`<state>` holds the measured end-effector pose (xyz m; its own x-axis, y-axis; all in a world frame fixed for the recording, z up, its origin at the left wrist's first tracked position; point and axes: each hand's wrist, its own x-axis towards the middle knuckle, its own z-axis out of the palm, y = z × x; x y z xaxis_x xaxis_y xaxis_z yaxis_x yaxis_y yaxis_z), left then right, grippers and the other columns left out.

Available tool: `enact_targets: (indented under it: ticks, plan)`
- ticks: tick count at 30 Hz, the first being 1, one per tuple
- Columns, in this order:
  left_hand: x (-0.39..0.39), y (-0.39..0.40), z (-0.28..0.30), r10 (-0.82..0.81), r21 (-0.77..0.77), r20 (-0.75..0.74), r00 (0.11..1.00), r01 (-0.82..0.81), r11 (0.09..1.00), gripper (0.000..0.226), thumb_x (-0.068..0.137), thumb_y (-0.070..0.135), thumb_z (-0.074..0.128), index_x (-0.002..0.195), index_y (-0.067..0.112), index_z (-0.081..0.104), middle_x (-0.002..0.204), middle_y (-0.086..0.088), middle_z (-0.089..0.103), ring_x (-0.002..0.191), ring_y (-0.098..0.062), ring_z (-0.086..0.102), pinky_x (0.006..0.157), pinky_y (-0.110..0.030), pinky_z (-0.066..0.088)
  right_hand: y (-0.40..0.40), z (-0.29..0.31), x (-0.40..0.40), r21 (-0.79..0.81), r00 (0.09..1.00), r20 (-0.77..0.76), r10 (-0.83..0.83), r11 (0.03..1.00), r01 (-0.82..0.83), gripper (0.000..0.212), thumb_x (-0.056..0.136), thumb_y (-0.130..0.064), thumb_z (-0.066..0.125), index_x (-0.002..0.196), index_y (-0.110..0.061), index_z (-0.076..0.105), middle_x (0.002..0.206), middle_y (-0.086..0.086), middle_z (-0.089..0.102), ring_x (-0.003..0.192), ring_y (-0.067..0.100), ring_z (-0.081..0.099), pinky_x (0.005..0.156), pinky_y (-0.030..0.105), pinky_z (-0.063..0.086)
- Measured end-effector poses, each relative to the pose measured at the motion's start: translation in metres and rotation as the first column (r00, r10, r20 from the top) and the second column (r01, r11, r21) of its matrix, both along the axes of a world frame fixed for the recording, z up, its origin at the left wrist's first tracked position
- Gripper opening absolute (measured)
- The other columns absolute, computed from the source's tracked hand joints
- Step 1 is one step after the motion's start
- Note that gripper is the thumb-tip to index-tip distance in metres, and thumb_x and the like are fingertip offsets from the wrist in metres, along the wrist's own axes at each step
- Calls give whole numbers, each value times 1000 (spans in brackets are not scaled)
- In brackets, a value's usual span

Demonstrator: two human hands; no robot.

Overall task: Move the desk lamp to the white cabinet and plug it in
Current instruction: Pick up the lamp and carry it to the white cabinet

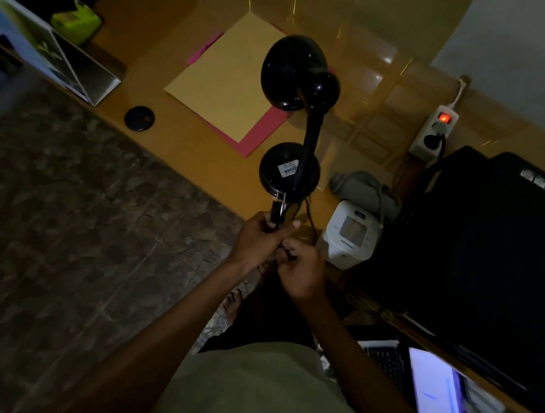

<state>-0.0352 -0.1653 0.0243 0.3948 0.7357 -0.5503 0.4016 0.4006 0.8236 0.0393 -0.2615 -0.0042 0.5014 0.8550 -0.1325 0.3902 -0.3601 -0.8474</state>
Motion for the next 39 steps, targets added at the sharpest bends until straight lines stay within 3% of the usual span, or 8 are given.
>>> enact_targets:
  ticks: [4,7,14,21,26,31,36,39]
  plan:
    - [-20,-1,-2,27,18,48,998,-27,999,18,90,26,71,82,11,63,75,-7,65,78,-21,68,72,-38,54,2,-3,-5,-42,986,-137,-100,995,95,13,81,-11,78,92,-18,78,80,-25,67,78,-23,61,65,-2,43]
    - [-37,8,0,45,6,77,996,-45,999,15,89,28,71,92,15,67,91,3,72,82,2,70,73,-22,54,0,0,-3,-104,962,-203,-180,981,162,29,78,-29,84,104,-23,74,91,-23,70,85,-11,66,65,-1,44]
    - [-71,31,13,74,77,107,992,-82,994,23,93,24,66,80,8,55,70,-3,67,63,-1,68,57,-11,51,25,14,8,-234,957,249,-150,949,209,58,91,-7,58,145,-10,39,144,15,42,129,34,48,103,37,44]
    - [-90,51,9,139,116,115,984,-152,982,31,94,27,64,95,-4,64,71,-1,69,68,-7,69,73,-21,53,39,38,17,-429,912,409,34,889,159,12,92,-20,56,92,-16,68,92,7,72,89,29,69,65,32,52]
    - [-68,50,10,149,-57,127,981,-143,988,20,100,24,54,91,8,63,78,-4,70,60,-9,68,67,-24,57,48,39,5,-251,985,-92,-147,960,120,17,96,-18,59,98,-12,75,91,2,76,84,13,68,60,17,42]
    - [-31,49,17,-80,-75,23,997,81,994,31,103,27,46,117,2,57,107,-21,68,98,-32,66,91,-43,53,52,34,-6,-104,993,-116,-30,994,18,43,96,-6,53,66,-34,62,64,-10,63,59,0,57,56,15,38]
    - [-19,55,23,-120,-58,75,990,124,991,20,100,24,55,85,15,65,84,-12,68,87,-25,65,94,-50,54,60,35,-2,-22,987,-157,17,1000,-21,18,96,-4,56,95,0,73,87,25,72,84,40,69,75,48,59]
    - [-21,61,20,-107,-79,97,990,115,990,21,97,18,60,93,0,70,86,-13,68,92,-24,64,95,-44,52,63,38,2,20,1000,-20,6,1000,-5,14,92,-9,66,93,-11,80,82,9,77,73,12,70,61,30,54]
